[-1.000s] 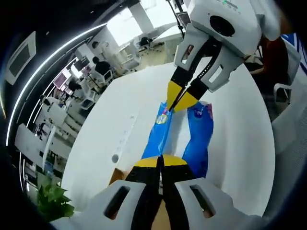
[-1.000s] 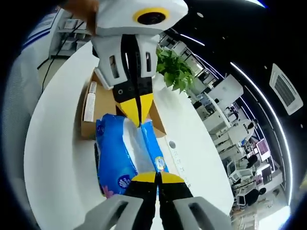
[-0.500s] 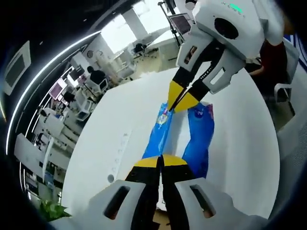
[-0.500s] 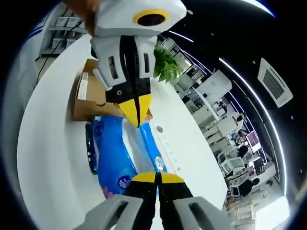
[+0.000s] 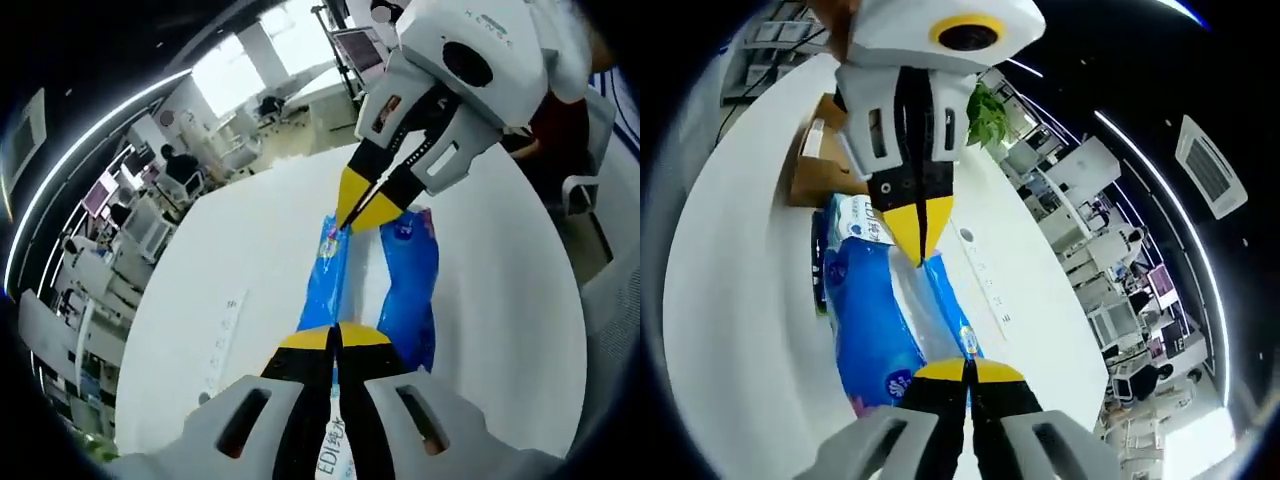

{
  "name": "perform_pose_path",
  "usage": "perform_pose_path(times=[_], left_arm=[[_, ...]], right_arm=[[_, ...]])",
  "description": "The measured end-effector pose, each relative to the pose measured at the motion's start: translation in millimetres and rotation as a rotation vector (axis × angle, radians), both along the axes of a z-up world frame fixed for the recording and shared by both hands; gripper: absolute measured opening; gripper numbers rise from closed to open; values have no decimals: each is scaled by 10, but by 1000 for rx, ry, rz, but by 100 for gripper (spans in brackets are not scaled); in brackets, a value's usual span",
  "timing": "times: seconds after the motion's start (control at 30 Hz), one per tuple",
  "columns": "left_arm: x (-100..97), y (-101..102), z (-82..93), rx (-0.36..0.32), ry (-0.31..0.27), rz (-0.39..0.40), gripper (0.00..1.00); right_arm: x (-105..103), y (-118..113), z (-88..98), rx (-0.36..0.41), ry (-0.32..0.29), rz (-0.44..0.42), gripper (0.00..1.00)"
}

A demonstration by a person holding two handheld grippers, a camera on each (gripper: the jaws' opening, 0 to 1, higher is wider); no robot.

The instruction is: Operate the shoe box by opening the lid, removing the specified soft item, and placing it in the target area until the item is outside and the box remains undamaged.

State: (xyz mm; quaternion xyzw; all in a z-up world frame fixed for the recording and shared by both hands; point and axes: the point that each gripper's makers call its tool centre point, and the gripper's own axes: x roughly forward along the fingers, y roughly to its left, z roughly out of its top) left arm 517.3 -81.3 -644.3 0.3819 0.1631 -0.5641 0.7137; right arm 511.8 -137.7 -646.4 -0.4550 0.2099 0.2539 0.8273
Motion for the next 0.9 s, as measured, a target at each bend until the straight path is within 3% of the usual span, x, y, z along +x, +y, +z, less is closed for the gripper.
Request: perform_pose_path(times=[0.37, 0.9], left_arm=[[65, -176, -368, 19, 48, -9, 0], [114, -181, -808, 36, 145, 28, 0]], right_arm=[[53, -167, -374, -12, 49, -20, 0], [162, -196, -801, -31, 113, -1, 0]])
